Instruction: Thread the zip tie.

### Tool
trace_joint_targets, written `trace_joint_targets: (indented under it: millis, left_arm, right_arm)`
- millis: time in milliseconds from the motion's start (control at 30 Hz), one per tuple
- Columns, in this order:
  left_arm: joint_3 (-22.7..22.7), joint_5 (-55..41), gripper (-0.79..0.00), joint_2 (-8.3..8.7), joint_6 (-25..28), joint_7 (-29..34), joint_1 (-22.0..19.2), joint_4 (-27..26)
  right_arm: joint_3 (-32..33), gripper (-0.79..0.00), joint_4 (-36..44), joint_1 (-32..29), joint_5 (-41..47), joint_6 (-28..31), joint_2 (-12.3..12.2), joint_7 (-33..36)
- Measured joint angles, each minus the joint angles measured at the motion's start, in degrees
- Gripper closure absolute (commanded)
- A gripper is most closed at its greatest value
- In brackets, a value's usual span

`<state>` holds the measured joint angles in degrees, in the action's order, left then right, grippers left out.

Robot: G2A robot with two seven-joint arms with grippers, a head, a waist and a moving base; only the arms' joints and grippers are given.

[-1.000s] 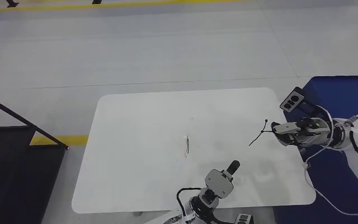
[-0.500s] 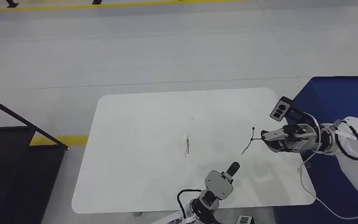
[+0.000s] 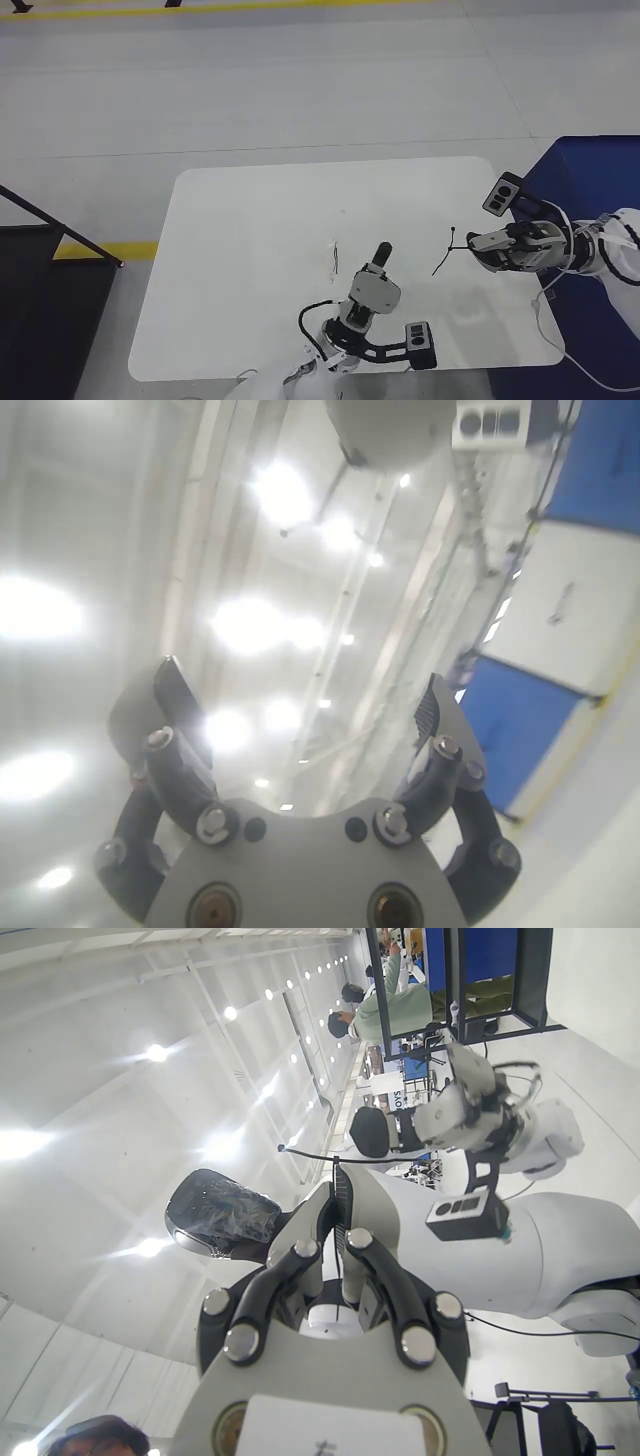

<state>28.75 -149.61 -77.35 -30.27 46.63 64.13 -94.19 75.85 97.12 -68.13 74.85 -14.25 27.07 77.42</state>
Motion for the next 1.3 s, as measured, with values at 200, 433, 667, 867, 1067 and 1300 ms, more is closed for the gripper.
trace_joint_targets:
  millis: [200,433,667,867,1067,1300]
  left_arm:
    - [2.79,40.23,-0.785,-0.37,12.66,9.29,-4.50,5.71]
    - [2.73,41.81,-0.785,-0.39,12.43,9.41,-4.34,5.56]
    - [7.84,69.55,-0.785,1.08,36.73,-1.52,-5.75,4.58]
    - [11.40,106.03,-0.785,2.24,56.26,-9.25,-2.31,1.84]
    - [11.49,108.59,-0.785,2.26,56.25,-9.34,-2.30,1.73]
    - [11.99,119.15,-0.785,1.99,54.43,-17.84,-0.32,-0.59]
  right_arm:
    - [0.00,0.000,0.00,0.00,0.00,0.00,0.00,0.00]
    - [0.00,0.000,0.00,0.00,0.00,0.00,0.00,0.00]
    - [0.00,0.000,0.00,0.00,0.00,0.00,0.00,0.00]
    - [0.00,0.000,0.00,0.00,0.00,0.00,0.00,0.00]
    - [-0.02,0.000,1.25,-0.74,0.53,0.25,0.37,-2.06]
    - [0.50,0.000,1.85,-1.48,0.40,-0.10,1.12,-3.32]
